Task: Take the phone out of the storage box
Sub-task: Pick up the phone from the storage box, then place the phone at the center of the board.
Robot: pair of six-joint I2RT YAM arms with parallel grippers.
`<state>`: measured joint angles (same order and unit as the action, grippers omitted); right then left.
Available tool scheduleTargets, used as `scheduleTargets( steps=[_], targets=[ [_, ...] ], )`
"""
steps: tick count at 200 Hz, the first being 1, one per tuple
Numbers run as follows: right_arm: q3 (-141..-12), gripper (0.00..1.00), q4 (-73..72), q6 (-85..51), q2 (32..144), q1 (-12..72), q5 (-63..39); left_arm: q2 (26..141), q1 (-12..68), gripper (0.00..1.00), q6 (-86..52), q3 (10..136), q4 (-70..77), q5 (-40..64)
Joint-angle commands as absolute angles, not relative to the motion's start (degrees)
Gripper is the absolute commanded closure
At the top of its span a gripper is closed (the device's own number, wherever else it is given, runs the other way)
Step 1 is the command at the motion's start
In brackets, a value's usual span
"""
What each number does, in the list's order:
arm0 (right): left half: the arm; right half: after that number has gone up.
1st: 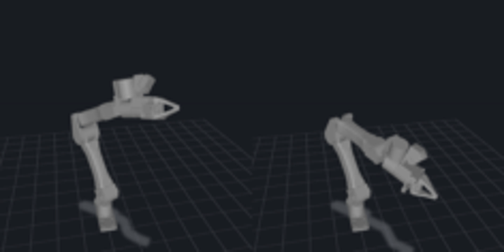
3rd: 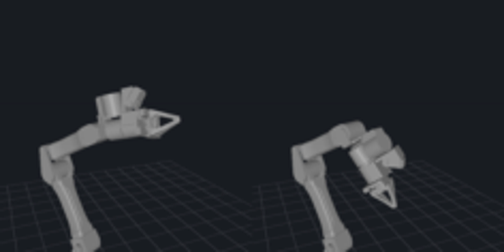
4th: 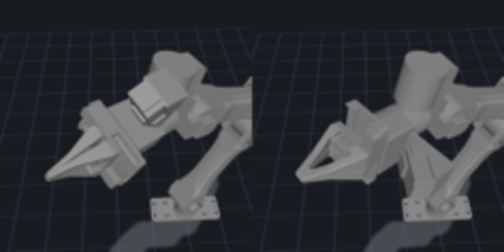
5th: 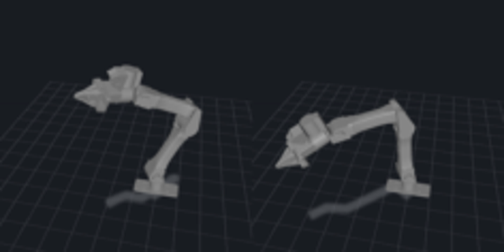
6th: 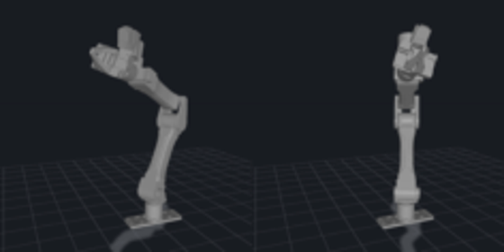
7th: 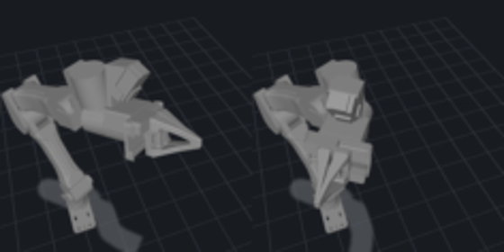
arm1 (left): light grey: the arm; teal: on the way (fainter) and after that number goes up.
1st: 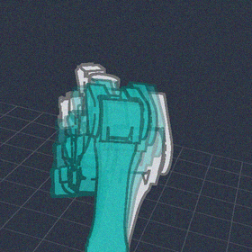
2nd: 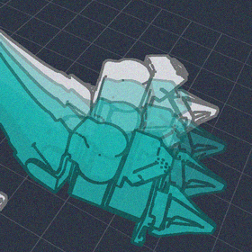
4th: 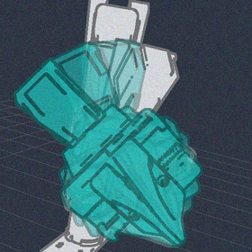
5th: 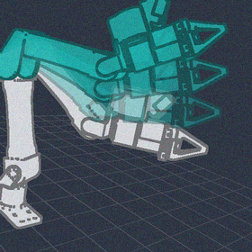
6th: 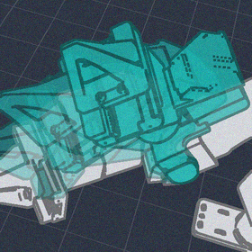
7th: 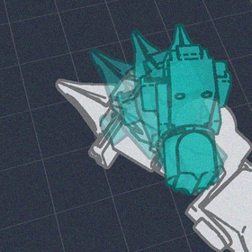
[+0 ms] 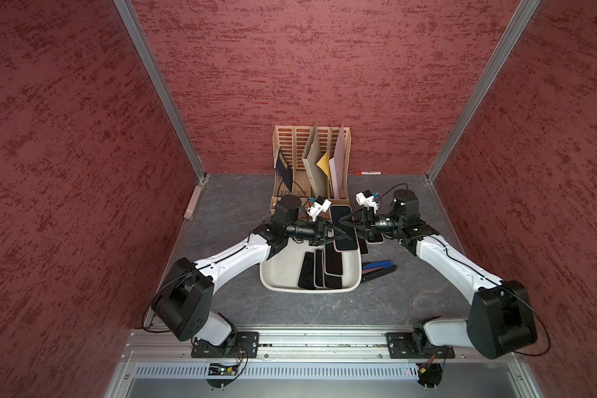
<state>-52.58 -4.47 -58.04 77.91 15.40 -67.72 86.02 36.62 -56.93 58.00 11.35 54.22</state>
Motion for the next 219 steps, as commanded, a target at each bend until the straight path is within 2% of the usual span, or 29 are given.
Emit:
scheduleTargets(
  steps=[1,27,42,54,67,75,78,79,80,83,110,145,196,219],
  targets=[
    [-51.4,0.66,-10.9,-61.8,76.7,16.1,-67.6,86.3,36.4,1.00,-57.1,59.3,16.4,56.1],
    [-50.8,0.87,-11.1,-62.0,76.0,16.1,-67.0,87.7,36.4,1.00,-57.7,59.8,17.4,56.7],
    [-50.5,0.97,-11.3,-62.0,75.6,16.2,-66.5,88.7,36.3,0.88,-57.9,60.4,17.5,57.0],
    [-50.6,1.00,-11.3,-62.0,75.5,16.1,-66.1,89.3,36.2,0.78,-57.8,60.7,17.5,57.1],
    [-51.2,1.00,-11.0,-62.1,75.5,16.1,-65.9,89.9,35.9,0.60,-57.5,61.0,17.4,57.2],
    [-51.8,1.00,-10.3,-61.8,75.5,16.1,-65.7,90.4,35.7,0.42,-57.4,61.1,17.3,57.4],
    [-52.0,1.00,-9.9,-61.5,75.5,16.1,-65.5,90.4,35.7,0.25,-57.2,61.3,17.1,57.5],
    [-52.2,1.00,-9.8,-61.5,75.5,16.1,-65.4,90.5,35.6,0.13,-57.2,61.3,17.1,57.5],
    [-52.3,1.00,-9.6,-61.4,75.4,16.1,-65.4,90.5,35.7,0.06,-57.2,61.4,17.0,57.5],
    [-52.5,1.00,-9.2,-61.1,75.4,16.1,-65.3,90.6,35.6,0.01,-56.9,61.6,16.5,57.5],
    [-54.3,1.00,-3.0,-56.8,73.8,15.1,-63.3,91.1,34.8,0.00,-52.8,64.7,8.9,57.7],
    [-56.6,1.00,11.5,-48.4,70.4,9.3,-59.0,90.1,32.9,0.00,-45.2,67.2,-3.0,55.6],
    [-58.9,1.00,34.0,-39.9,64.0,-2.2,-45.9,86.9,29.3,0.00,-34.7,69.2,-19.4,46.8],
    [-58.9,1.00,44.0,-37.6,59.7,-7.1,-38.2,84.4,29.5,0.00,-28.3,71.6,-27.1,36.6]
  ],
)
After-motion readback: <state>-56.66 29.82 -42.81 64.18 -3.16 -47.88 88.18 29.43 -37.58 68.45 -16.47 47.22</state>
